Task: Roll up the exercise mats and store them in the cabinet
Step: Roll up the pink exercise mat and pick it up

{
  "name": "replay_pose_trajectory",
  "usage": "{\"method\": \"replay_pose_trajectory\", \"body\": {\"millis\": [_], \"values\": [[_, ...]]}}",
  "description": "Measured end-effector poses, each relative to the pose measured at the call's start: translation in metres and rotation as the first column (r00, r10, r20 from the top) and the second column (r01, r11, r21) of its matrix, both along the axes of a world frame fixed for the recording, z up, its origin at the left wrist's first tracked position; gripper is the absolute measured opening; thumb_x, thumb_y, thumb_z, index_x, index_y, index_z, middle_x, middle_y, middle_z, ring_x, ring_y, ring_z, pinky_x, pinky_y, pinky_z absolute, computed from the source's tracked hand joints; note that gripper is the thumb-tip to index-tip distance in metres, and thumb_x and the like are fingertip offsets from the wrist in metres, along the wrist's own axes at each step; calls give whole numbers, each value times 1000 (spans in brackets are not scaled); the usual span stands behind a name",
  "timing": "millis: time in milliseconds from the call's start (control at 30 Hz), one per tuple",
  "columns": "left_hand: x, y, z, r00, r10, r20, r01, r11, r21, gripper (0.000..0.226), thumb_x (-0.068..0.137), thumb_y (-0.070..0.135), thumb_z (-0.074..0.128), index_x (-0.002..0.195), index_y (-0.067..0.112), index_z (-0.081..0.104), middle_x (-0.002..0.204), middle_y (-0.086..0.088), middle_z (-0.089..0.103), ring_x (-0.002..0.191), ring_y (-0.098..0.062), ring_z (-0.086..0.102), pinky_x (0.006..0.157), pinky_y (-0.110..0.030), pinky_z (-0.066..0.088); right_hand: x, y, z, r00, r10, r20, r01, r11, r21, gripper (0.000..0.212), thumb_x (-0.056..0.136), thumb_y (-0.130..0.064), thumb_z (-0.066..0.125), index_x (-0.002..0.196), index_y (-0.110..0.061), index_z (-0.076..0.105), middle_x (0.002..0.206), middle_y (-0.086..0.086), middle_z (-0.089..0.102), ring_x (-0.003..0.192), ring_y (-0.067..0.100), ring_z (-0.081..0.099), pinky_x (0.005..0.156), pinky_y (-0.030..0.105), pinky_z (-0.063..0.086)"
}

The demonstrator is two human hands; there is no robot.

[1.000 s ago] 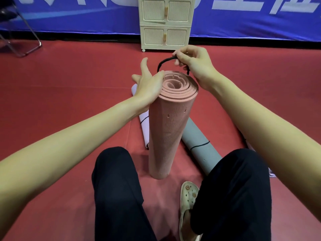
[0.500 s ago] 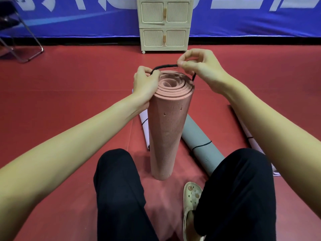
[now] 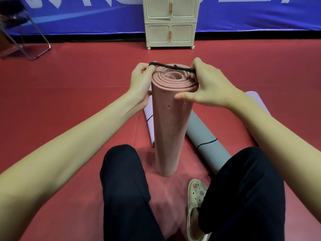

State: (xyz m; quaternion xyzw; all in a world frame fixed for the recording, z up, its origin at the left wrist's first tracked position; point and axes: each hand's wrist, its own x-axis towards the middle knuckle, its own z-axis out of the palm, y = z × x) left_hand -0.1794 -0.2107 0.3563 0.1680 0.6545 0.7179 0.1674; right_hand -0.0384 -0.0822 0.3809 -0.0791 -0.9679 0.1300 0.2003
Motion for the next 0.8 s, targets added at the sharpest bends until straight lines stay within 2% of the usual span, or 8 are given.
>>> {"method": "replay_pose_trajectory", "body": {"millis": [67, 133, 233, 367, 467, 567, 700, 800], "values": [[-1, -8, -1, 992, -119, 46, 115, 990, 86, 20, 89, 5, 50, 74, 19, 49, 62, 9, 62, 60, -10, 50, 56, -23, 39, 0, 3, -5, 999, 25, -34, -24, 999, 35, 63, 70, -60, 72, 93, -13, 38, 88, 4, 47, 78, 29, 44, 65, 39, 33], [-3, -18, -2, 971, -218, 102, 200, 966, 163, 21, 78, 6, 54, 64, 20, 48, 61, 6, 55, 61, -10, 48, 63, -29, 38, 1, 3, -14, 995, 50, -90, -44, 996, 75, 54, 71, -65, 59, 89, -20, 34, 88, 2, 41, 79, 24, 38, 67, 37, 33], [-5, -29, -5, 948, -289, 129, 256, 940, 228, 18, 68, 14, 54, 53, 22, 46, 56, 9, 48, 56, -7, 46, 76, -38, 38, 4, 0, -28, 979, 25, -202, -7, 996, 89, 40, 81, -52, 62, 83, -20, 38, 92, 4, 37, 87, 23, 35, 61, 35, 35], [-3, -31, -5, 938, -347, 16, 342, 930, 133, 26, 66, 13, 63, 51, 24, 45, 59, 8, 46, 64, -8, 46, 72, -35, 37, 4, -9, -40, 946, -34, -323, 88, 984, 153, 33, 84, -37, 65, 82, -9, 49, 101, 12, 47, 95, 29, 42, 52, 28, 30], [-5, -32, -4, 922, -387, -26, 387, 915, 116, 22, 55, 14, 67, 48, 22, 48, 82, -9, 46, 75, -16, 44, 70, -35, 35, 5, -15, -46, 929, -39, -368, 118, 974, 195, 29, 84, -35, 60, 85, -7, 51, 105, 15, 50, 96, 26, 39, 48, 22, 23], [-5, -33, -6, 902, -428, -56, 432, 894, 118, 16, 55, 14, 64, 50, 19, 50, 92, -12, 47, 79, -19, 41, 69, -33, 35, 6, -15, -49, 919, -42, -392, 134, 968, 212, 31, 86, -36, 58, 87, -6, 52, 105, 16, 51, 95, 26, 38, 47, 20, 19], [-7, -31, -14, 905, -416, -85, 424, 898, 116, 13, 58, 11, 62, 55, 16, 50, 90, -12, 47, 77, -16, 42, 68, -28, 37, 11, -10, -55, 912, -7, -410, 95, 976, 194, 28, 88, -31, 59, 88, -3, 55, 106, 18, 51, 96, 34, 47, 47, 30, 37], [-6, -27, -27, 955, -294, -50, 298, 947, 121, 20, 55, -1, 58, 63, 14, 48, 85, -7, 51, 74, -15, 46, 65, -22, 39, 16, -5, -65, 880, 25, -475, 27, 994, 104, 19, 85, -20, 63, 85, -1, 60, 107, 20, 51, 101, 33, 52, 65, 40, 50]]}}
